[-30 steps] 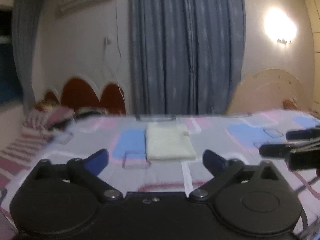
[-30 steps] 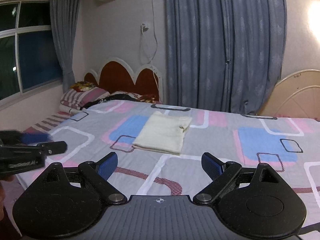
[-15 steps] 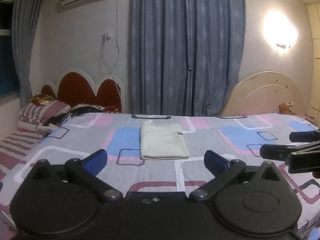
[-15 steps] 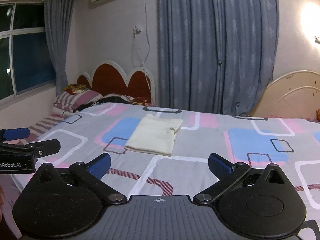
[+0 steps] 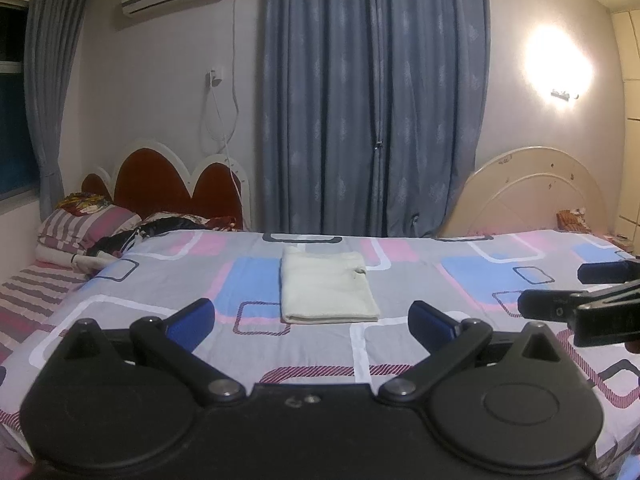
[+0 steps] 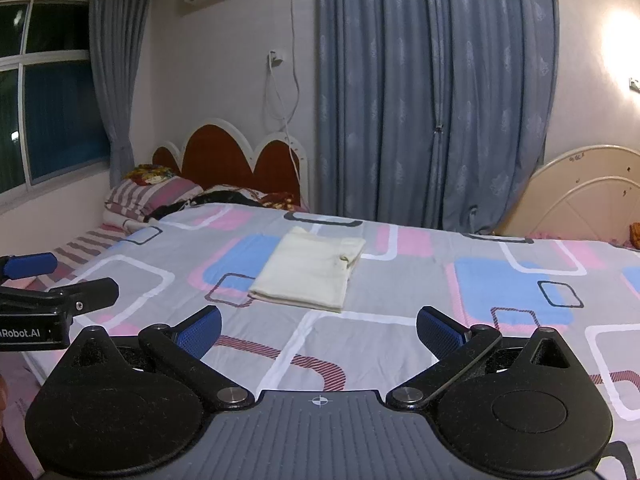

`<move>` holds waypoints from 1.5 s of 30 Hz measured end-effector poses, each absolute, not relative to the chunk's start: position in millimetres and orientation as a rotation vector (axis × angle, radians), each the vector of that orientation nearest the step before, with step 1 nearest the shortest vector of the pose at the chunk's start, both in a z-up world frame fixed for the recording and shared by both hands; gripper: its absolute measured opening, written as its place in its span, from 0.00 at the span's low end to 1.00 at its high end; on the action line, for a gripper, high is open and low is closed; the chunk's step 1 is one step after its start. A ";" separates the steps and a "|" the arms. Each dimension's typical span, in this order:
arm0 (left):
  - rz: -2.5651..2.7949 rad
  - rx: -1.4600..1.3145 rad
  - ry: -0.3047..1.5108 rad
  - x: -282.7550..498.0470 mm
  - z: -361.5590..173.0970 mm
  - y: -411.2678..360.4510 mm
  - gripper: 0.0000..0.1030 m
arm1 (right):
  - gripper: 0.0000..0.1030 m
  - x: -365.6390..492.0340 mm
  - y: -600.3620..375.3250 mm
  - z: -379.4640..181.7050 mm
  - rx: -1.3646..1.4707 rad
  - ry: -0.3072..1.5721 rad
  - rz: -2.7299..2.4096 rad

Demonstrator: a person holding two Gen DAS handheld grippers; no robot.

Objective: Fold small clothes

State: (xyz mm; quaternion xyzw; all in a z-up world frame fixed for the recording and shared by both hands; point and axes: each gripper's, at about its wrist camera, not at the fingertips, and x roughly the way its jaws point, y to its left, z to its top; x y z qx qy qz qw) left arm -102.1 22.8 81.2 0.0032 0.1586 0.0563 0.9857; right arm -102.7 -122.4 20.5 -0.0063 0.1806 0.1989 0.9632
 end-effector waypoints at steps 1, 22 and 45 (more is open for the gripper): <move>0.113 0.008 0.319 -102.3 81.7 22.9 1.00 | 0.99 -102.6 -123.6 20.3 -0.014 0.365 0.403; 0.095 0.025 0.308 -96.5 85.6 21.1 1.00 | 0.99 -102.5 -133.6 22.7 -0.002 0.370 0.389; 0.089 0.025 0.311 -91.8 83.3 22.0 1.00 | 0.99 -97.6 -133.1 20.8 -0.003 0.387 0.384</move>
